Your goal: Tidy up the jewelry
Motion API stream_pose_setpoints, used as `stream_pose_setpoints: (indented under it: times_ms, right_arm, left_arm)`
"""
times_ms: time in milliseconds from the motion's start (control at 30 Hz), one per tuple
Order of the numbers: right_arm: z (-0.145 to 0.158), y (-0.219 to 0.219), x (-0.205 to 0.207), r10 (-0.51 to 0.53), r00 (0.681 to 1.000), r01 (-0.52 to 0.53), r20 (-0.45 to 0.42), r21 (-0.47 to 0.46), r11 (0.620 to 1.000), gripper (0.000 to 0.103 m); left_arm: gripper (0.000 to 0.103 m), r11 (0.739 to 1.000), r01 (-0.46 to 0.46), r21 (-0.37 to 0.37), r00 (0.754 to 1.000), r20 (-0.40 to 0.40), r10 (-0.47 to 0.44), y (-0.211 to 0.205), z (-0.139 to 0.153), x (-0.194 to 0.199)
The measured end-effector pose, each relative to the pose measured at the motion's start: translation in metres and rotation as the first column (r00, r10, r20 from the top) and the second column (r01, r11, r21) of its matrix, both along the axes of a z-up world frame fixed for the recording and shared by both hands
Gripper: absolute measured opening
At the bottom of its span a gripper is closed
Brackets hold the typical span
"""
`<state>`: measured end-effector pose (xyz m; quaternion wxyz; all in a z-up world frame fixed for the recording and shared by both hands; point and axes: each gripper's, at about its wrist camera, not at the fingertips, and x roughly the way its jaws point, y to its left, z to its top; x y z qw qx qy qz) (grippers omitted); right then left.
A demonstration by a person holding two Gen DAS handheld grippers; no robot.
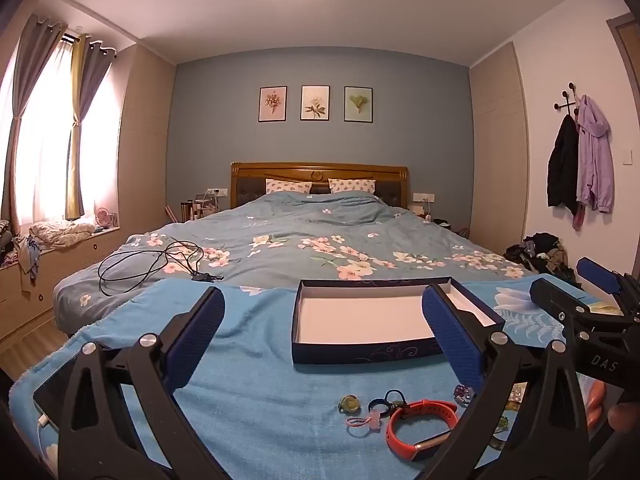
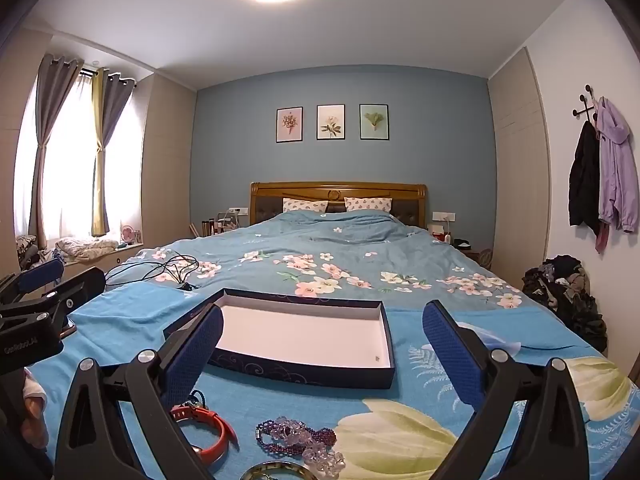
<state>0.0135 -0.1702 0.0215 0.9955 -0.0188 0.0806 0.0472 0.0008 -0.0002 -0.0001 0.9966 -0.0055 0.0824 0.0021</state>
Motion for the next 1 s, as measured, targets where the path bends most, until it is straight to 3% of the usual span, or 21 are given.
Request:
stream_pose_setpoints:
  times_ms: [1000]
  right_arm:
    - [-0.001, 0.001, 0.005, 0.009, 1.0, -0.009, 0.001, 0.011, 1.0, 0.097]
  left_arm:
    - [0.097, 1.0, 0.006, -0.001, 0.999, 0.033, -0.005, -0.004, 0.005, -0.008]
